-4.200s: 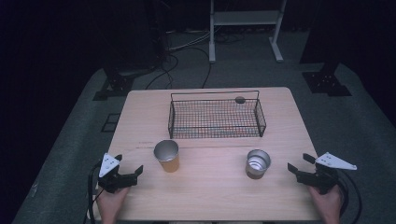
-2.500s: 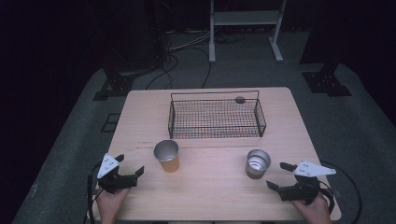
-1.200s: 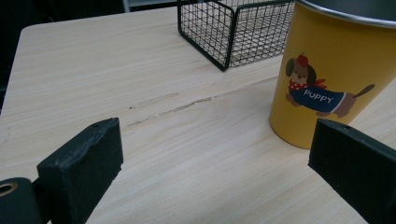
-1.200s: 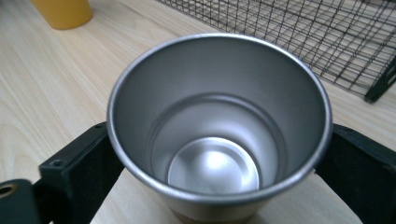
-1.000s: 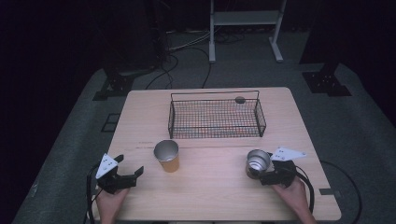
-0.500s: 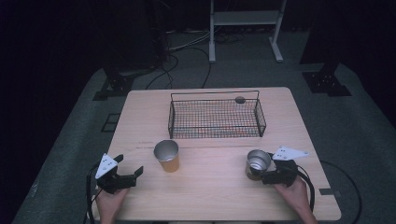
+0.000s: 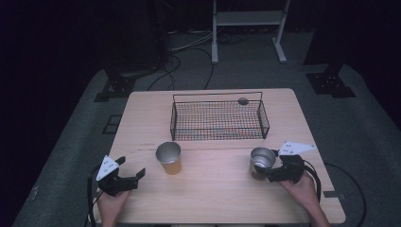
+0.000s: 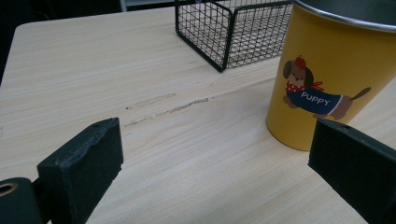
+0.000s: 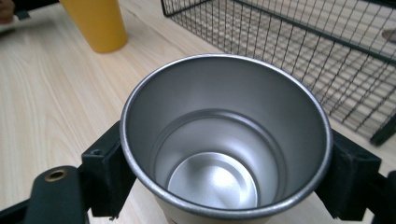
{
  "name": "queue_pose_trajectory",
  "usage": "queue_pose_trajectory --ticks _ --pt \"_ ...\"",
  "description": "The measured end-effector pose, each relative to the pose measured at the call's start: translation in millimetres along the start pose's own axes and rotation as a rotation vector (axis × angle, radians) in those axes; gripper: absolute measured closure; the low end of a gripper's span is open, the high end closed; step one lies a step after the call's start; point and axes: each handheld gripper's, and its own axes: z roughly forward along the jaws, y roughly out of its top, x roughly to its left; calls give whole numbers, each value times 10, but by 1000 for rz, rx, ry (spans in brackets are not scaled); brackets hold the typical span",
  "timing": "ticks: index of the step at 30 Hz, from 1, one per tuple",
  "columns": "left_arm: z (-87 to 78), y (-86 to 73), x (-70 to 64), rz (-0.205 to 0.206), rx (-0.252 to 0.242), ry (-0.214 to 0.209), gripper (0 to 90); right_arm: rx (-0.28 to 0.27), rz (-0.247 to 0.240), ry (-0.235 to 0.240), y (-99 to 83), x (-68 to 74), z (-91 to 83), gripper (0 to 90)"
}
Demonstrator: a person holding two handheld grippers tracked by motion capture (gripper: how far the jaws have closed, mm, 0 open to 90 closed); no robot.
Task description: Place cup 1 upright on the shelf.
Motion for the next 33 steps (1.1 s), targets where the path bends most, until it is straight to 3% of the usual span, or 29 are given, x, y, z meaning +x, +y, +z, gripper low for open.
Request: queue_pose_trajectory --ticks 6,18,33 --pt "-13 0 11 -2 -2 2 21 -23 -13 17 164 -47 -23 176" --pt "-38 -5 42 -17 -15 1 21 -29 -9 26 321 -179 -66 176" --pt "-16 -10 37 -15 -8 -10 21 -8 -16 45 607 -316 -13 176"
